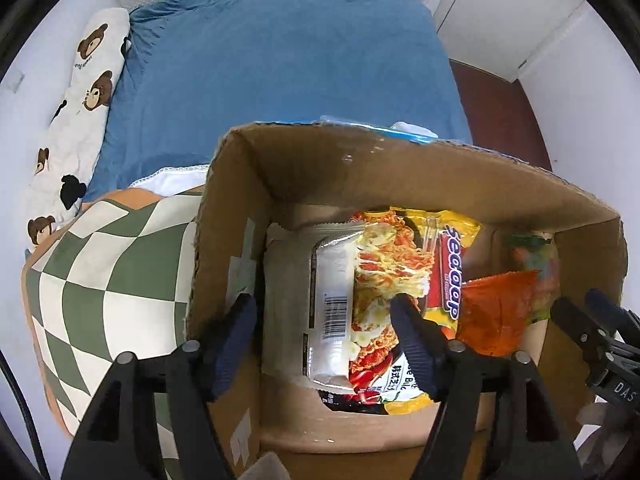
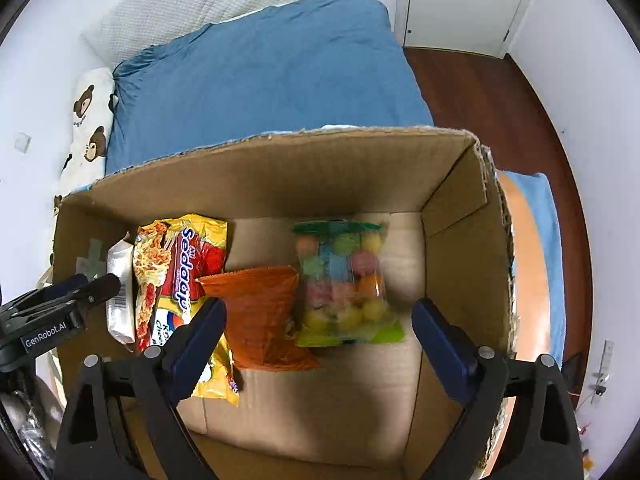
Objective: Organize snacks
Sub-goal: 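Open both tools to release the wafer pack and candy bag into the box, then grasp the cookie packet with left tool while right tool grasps yellow chip bag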
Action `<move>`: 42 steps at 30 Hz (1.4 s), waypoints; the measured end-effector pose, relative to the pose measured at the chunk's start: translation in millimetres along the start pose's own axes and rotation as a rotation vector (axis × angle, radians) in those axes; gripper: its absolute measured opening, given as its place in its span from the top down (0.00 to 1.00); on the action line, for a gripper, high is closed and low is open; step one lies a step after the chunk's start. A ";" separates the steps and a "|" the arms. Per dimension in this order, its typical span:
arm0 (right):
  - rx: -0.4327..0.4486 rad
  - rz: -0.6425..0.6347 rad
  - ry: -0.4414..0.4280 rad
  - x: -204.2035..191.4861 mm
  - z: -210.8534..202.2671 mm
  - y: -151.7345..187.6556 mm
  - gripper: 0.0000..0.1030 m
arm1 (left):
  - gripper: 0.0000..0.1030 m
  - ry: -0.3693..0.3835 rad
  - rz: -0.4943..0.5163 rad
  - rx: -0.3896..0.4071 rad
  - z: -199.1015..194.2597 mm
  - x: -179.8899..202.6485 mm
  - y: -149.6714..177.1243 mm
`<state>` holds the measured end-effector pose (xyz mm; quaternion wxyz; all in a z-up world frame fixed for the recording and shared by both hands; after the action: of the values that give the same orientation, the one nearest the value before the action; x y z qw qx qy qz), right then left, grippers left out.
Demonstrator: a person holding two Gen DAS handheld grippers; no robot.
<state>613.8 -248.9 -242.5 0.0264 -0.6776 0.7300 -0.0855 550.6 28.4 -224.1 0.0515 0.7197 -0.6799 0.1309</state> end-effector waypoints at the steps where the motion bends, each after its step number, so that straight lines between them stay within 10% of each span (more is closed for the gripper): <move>1: 0.000 -0.001 0.003 -1.2 -0.6 0.7 0.07 | 0.28 0.001 0.002 0.002 -1.9 2.9 1.4; 8: 0.017 -0.006 0.007 0.0 -13.8 16.5 0.07 | 0.10 0.025 0.016 0.026 -15.7 14.0 18.1; 30: 0.311 -0.031 -0.003 7.6 -120.9 142.6 0.06 | 0.10 0.005 0.121 0.408 -137.9 56.2 142.1; 42: 0.407 0.013 -0.073 17.9 -190.4 202.9 0.06 | 0.10 0.002 0.133 0.491 -187.5 61.0 196.7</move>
<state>383.1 -236.0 -86.3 0.1897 -0.6560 0.7007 -0.2066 335.8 3.0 -48.7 -0.1329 0.6643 -0.6734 0.2958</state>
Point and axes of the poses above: each gripper's, at about its wrist camera, not at the fingertips, and z roughly the way its jaws point, x to its right, y to its underside, the point moved 3 cm from there along z, roughly the way its jaws point, and after that the axes turned 10 degrees about y, right-handed, at the moved point
